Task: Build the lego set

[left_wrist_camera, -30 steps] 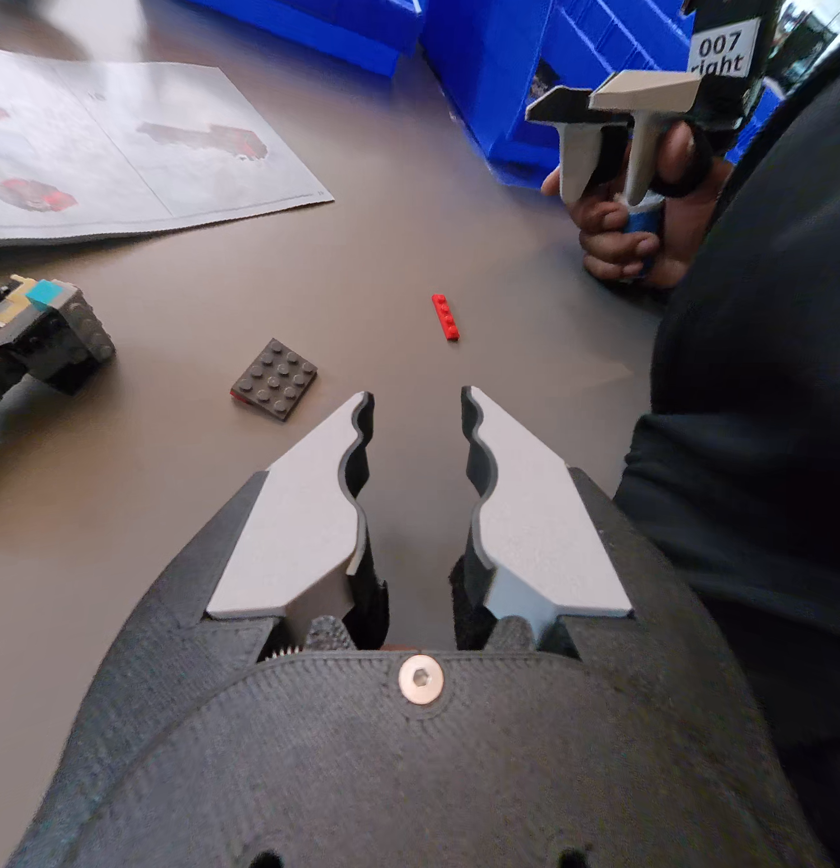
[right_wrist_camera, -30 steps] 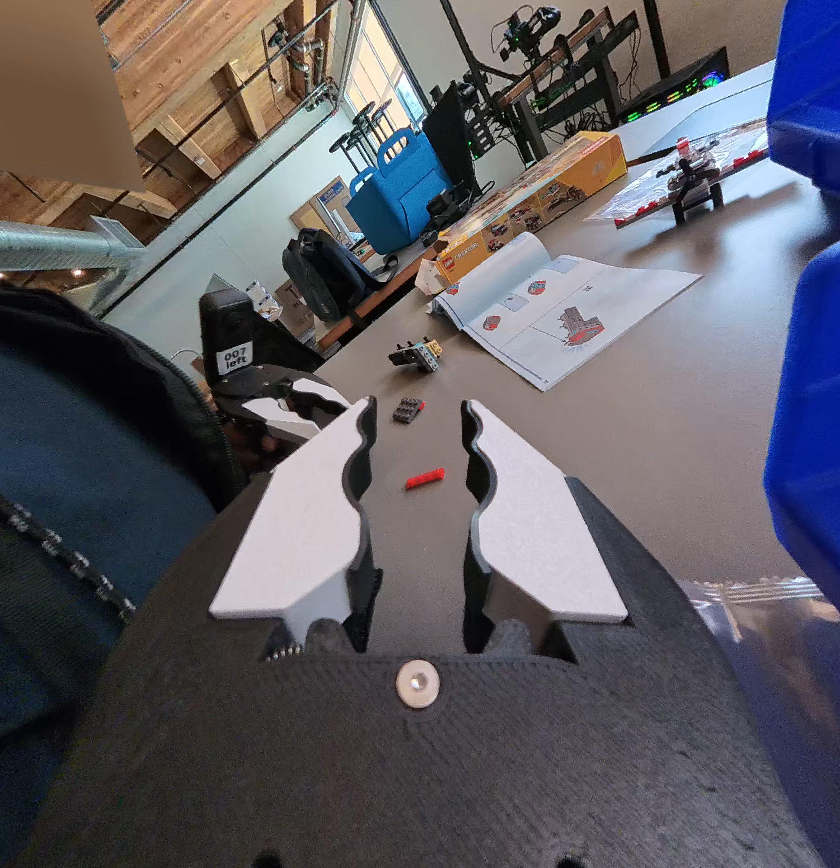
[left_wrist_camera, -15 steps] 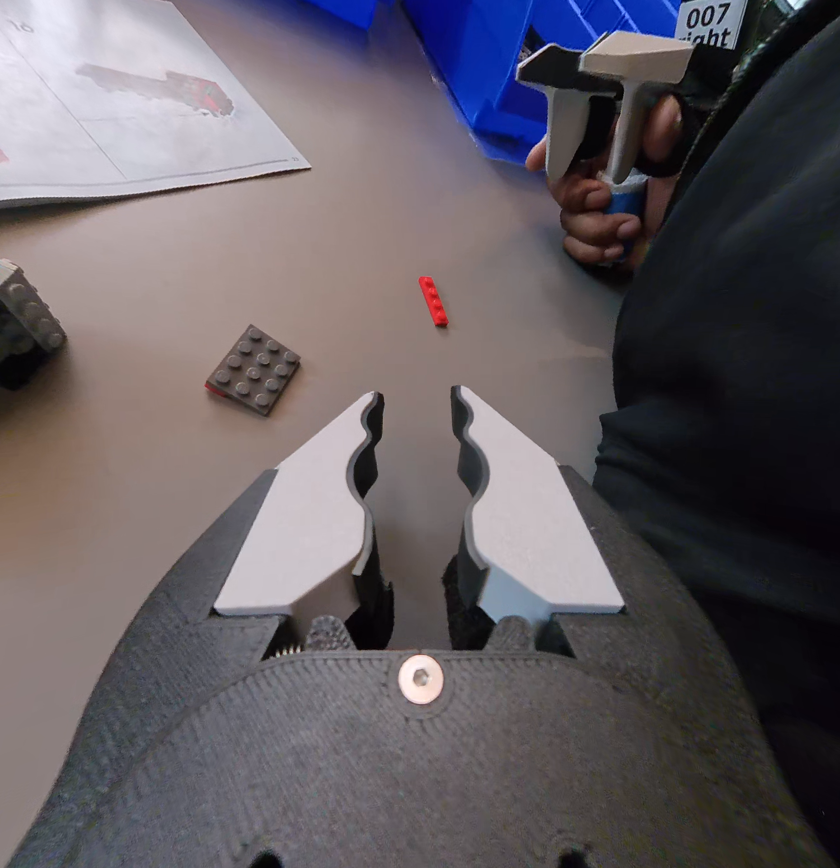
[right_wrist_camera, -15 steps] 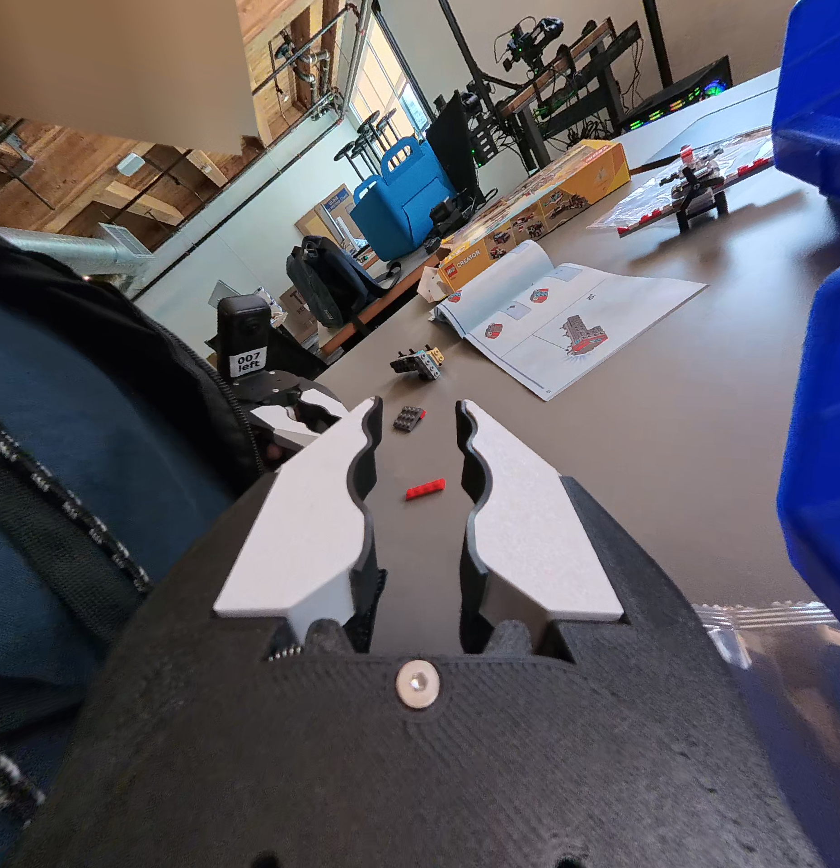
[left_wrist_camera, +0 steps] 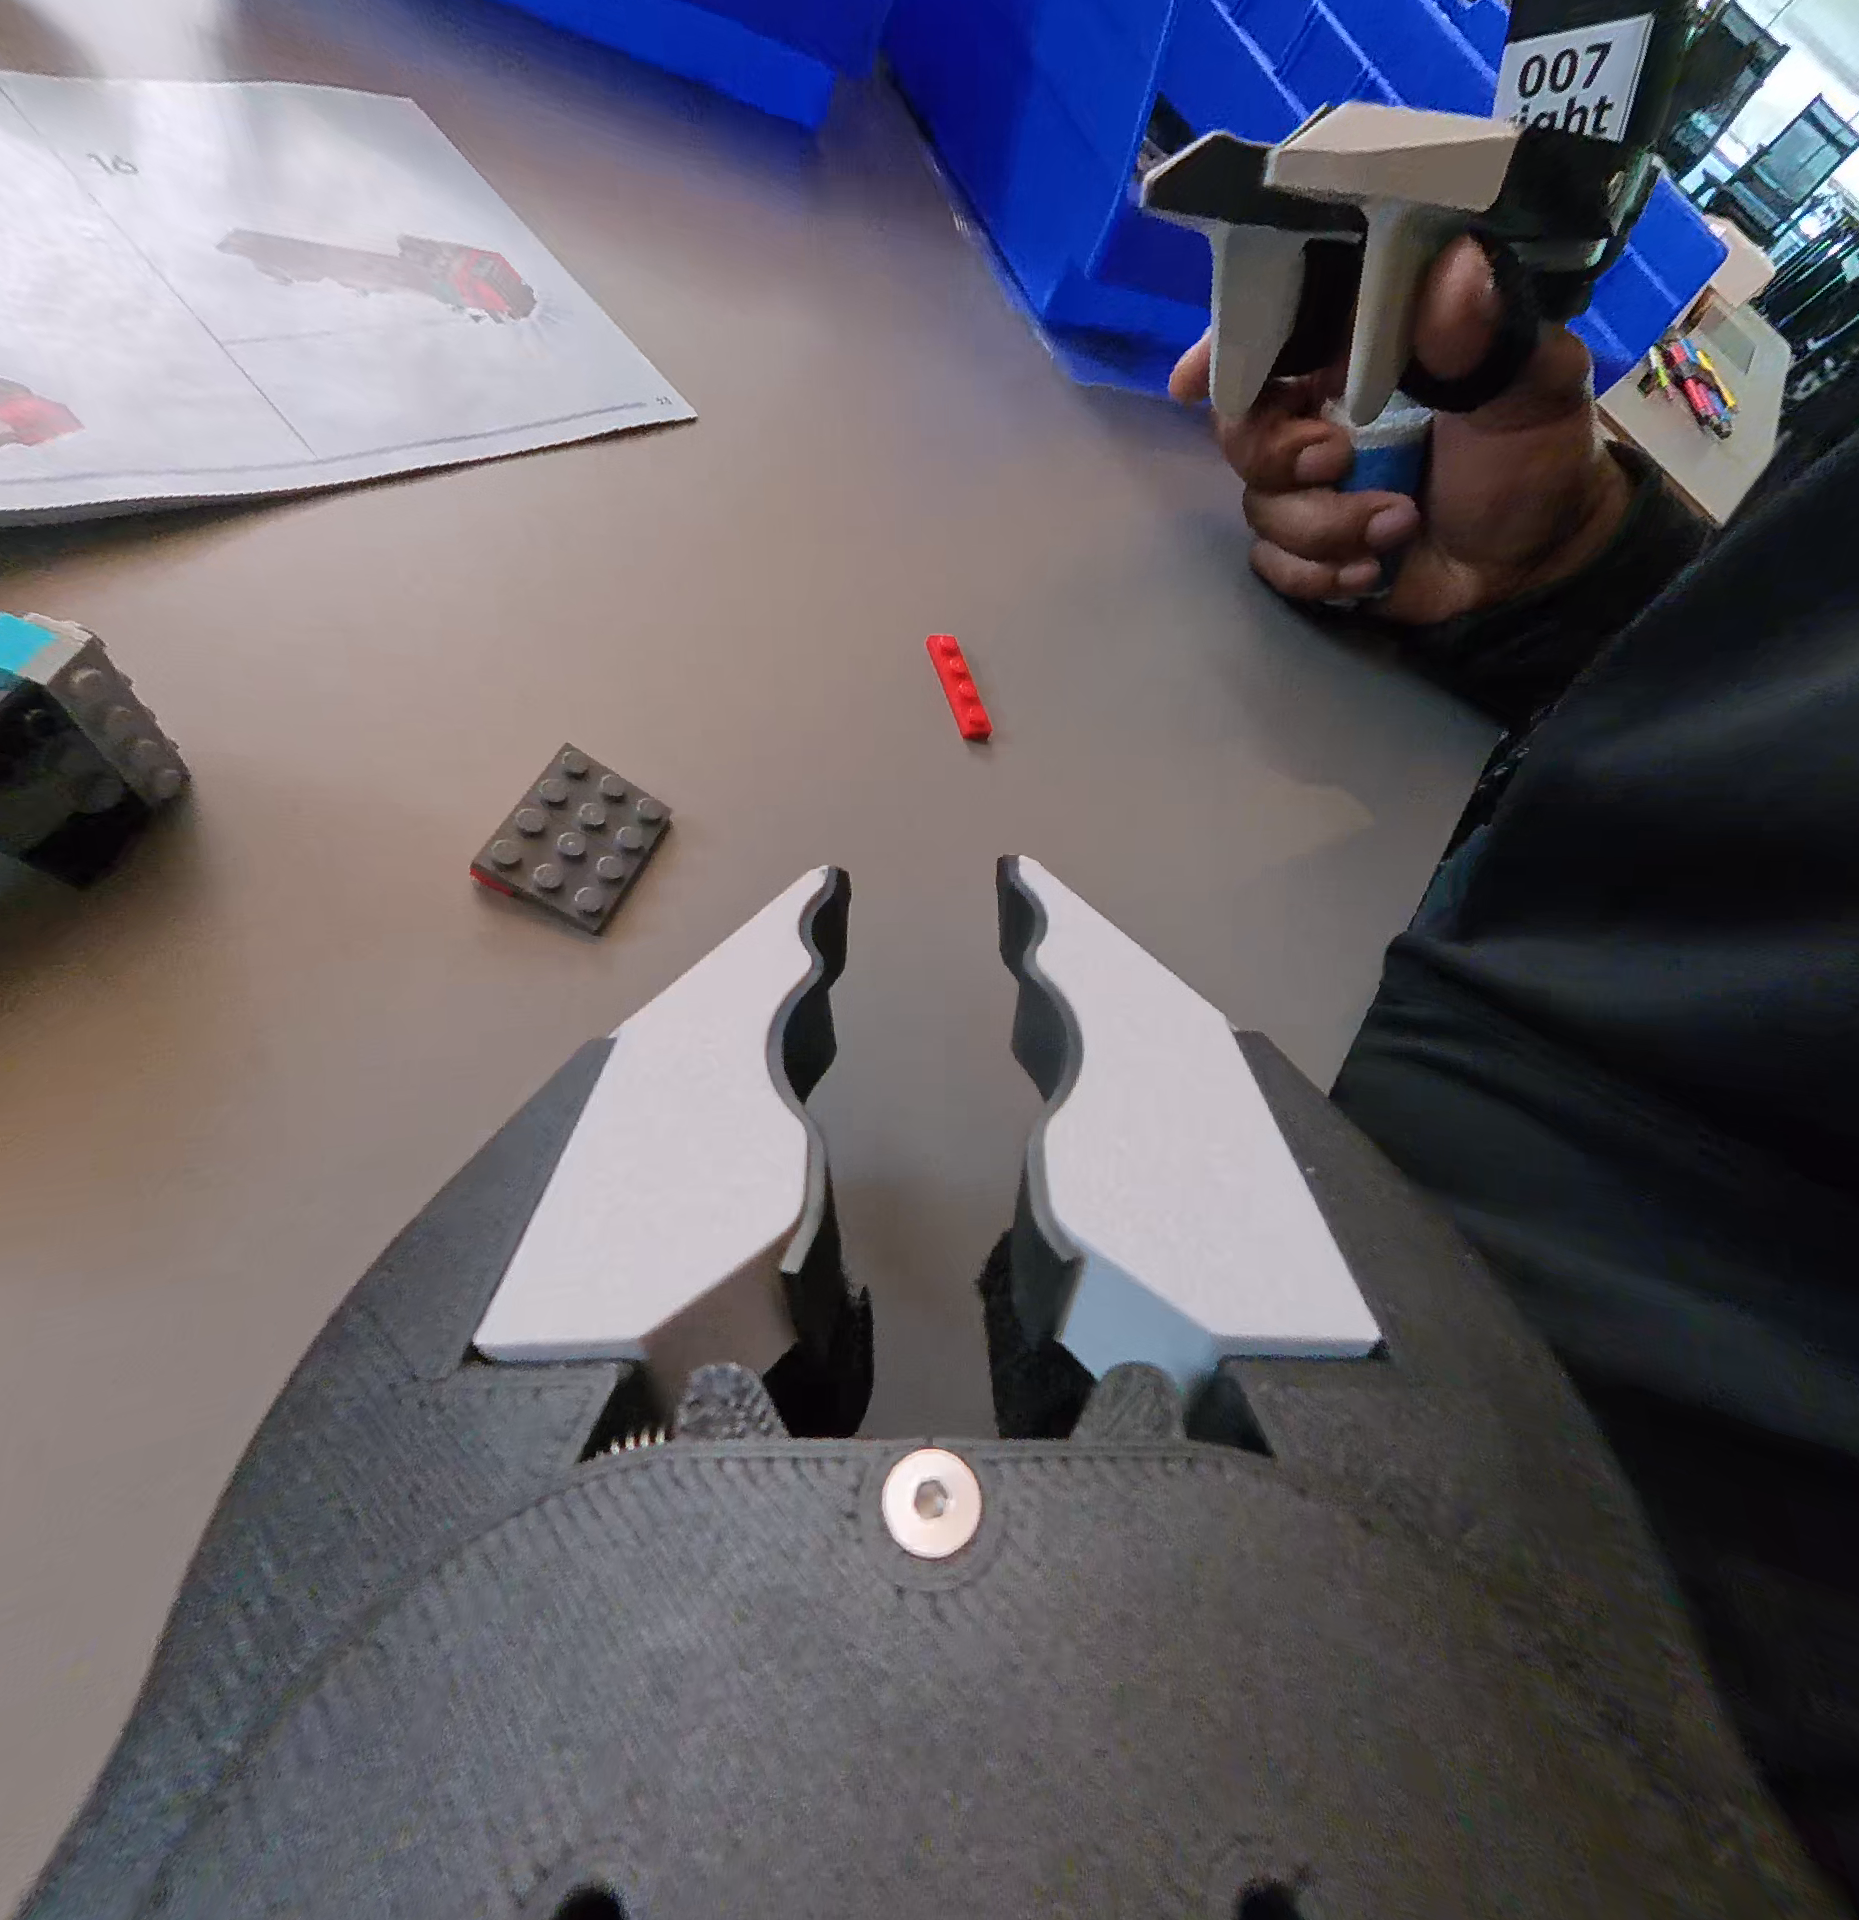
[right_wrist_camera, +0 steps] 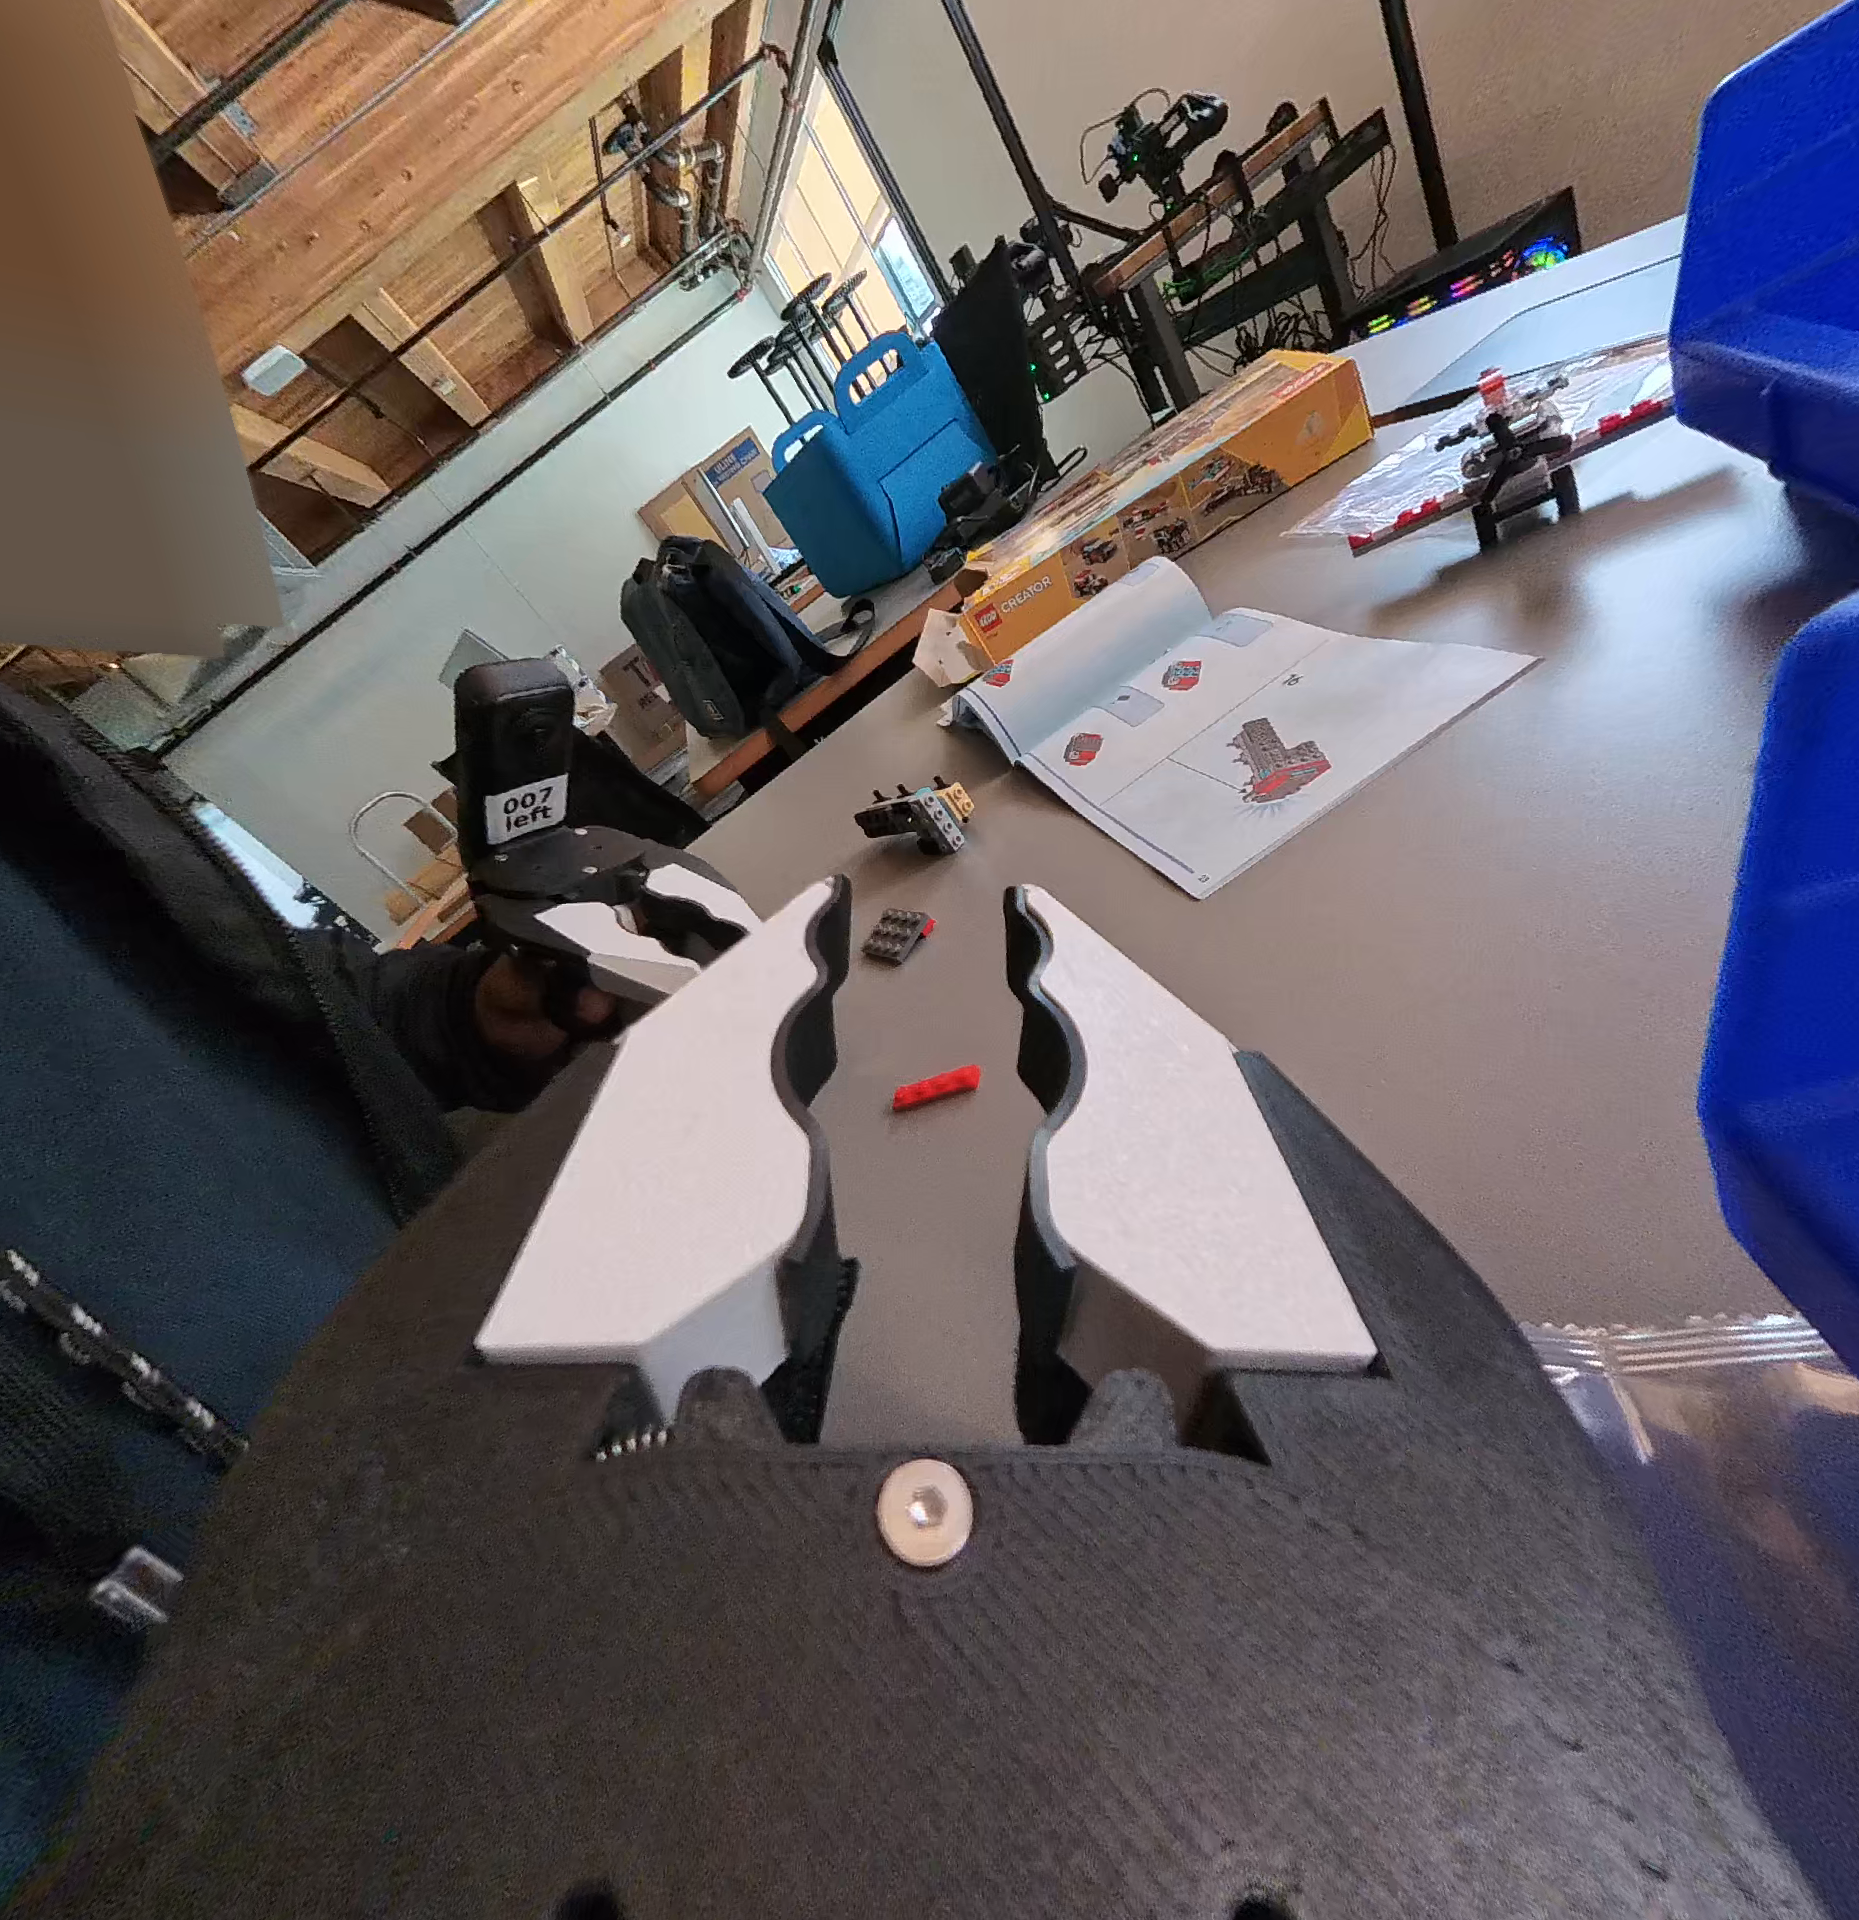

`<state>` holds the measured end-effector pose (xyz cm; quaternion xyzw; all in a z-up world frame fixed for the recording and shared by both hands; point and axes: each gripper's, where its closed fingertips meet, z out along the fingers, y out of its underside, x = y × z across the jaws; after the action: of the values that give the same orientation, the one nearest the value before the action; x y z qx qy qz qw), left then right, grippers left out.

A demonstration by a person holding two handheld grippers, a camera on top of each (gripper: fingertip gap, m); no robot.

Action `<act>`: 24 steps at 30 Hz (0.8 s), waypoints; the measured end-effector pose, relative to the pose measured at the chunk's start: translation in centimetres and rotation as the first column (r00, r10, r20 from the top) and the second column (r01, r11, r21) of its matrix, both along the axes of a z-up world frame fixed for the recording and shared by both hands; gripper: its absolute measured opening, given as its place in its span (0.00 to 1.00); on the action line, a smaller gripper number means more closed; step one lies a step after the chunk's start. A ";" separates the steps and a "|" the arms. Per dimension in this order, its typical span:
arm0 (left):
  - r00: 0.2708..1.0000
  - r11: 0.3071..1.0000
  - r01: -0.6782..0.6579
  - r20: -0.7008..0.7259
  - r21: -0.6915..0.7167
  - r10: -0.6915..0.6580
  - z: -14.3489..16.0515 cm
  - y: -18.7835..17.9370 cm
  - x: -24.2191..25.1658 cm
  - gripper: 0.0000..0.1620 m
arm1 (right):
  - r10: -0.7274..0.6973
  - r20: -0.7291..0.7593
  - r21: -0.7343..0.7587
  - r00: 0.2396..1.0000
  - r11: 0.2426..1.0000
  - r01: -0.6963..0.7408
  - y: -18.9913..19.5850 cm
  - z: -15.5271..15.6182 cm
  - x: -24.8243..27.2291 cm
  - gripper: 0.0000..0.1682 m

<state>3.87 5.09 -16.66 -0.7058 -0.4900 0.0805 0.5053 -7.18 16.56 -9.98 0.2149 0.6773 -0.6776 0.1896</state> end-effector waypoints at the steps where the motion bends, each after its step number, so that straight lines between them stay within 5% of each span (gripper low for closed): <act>1: 1.000 1.000 -0.001 -0.002 0.003 0.001 0.1 0.0 0.0 0.18 | -0.002 0.000 0.004 1.000 1.000 0.002 0.0 -0.1 0.0 0.17; 24: 0.998 0.992 -0.021 -0.063 0.122 0.028 2.0 -0.9 -0.5 0.18 | 0.015 0.048 0.140 0.999 0.990 -0.021 -1.8 -2.1 -0.4 0.17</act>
<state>3.40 4.19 -14.69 -0.6647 -0.4861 0.0793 0.5617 -7.59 14.76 -12.10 0.2374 0.7205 -0.6214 0.1960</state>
